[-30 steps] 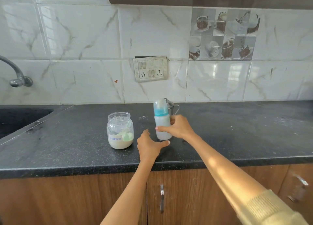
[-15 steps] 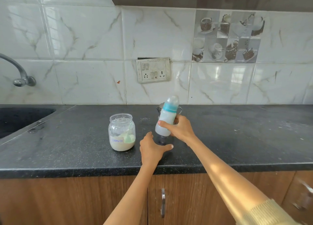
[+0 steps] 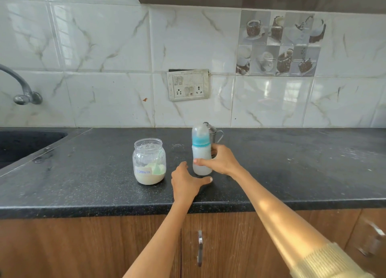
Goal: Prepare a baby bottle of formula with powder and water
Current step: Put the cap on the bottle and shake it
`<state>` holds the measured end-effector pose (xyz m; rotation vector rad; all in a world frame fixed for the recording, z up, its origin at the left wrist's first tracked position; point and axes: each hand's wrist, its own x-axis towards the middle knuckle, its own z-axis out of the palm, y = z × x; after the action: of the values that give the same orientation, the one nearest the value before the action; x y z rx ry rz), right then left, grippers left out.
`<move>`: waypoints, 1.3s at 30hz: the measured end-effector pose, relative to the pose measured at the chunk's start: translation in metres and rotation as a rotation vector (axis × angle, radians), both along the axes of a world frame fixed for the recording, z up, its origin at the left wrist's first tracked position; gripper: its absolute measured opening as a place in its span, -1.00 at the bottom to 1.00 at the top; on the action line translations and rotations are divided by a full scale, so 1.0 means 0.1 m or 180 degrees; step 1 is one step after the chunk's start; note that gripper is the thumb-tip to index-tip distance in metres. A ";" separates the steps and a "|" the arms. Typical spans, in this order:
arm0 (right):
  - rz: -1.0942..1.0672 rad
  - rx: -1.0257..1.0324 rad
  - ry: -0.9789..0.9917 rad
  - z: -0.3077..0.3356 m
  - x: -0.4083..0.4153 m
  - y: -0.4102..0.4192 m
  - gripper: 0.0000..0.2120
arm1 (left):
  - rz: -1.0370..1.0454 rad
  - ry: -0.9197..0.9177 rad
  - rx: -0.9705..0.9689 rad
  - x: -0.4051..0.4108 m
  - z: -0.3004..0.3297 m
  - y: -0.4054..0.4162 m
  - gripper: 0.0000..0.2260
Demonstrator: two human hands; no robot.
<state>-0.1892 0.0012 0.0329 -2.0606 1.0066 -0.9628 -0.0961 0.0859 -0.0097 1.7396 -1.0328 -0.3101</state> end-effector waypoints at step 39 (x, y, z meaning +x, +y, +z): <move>0.0036 -0.0075 0.0055 0.08 0.00 -0.01 -0.46 | -0.0006 0.0062 -0.0192 0.00 0.00 0.00 -0.26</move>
<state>-0.1891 0.0002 0.0407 -2.0952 0.9960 -0.9568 -0.0959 0.0858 -0.0101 1.6786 -1.0199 -0.2937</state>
